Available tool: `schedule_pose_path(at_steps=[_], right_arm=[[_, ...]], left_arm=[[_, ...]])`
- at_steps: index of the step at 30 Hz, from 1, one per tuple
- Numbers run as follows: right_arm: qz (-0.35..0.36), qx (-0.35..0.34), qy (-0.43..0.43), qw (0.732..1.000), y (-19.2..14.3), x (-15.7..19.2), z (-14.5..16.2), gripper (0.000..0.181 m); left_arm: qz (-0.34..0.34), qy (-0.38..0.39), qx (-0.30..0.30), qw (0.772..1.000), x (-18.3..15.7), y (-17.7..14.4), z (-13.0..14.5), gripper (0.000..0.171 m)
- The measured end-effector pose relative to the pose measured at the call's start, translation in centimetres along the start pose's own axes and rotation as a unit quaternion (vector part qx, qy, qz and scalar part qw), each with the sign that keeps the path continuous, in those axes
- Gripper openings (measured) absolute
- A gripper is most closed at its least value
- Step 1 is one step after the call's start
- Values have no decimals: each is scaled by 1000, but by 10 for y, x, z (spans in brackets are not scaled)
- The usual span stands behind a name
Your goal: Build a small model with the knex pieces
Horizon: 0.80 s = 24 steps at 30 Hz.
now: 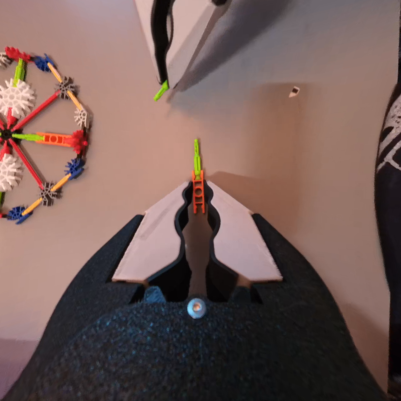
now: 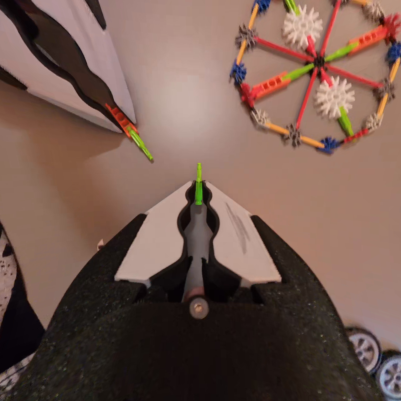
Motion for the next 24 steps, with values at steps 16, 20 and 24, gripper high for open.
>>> schedule_pose_path(at_steps=[16,20,24], right_arm=[[-9,-3,2,1000,-7,-8,-11,27],[-23,-5,-1,1000,-12,1,-6,27],[-40,-3,-12,999,0,12,-7,28]], left_arm=[[-40,-23,-61,997,-2,-21,6,49],[-44,-23,-51,997,-6,-21,12,45],[-52,-23,-45,997,-7,-16,14,45]])
Point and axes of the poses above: each gripper's, where its closed fingertips meet, y out along the fingers, z out of its underside, x = y × z across the jaws, the point moved 5 cm from there along -y, back along the fingers, and after that the axes turned 9 degrees about -y, right-handed, at the moved point
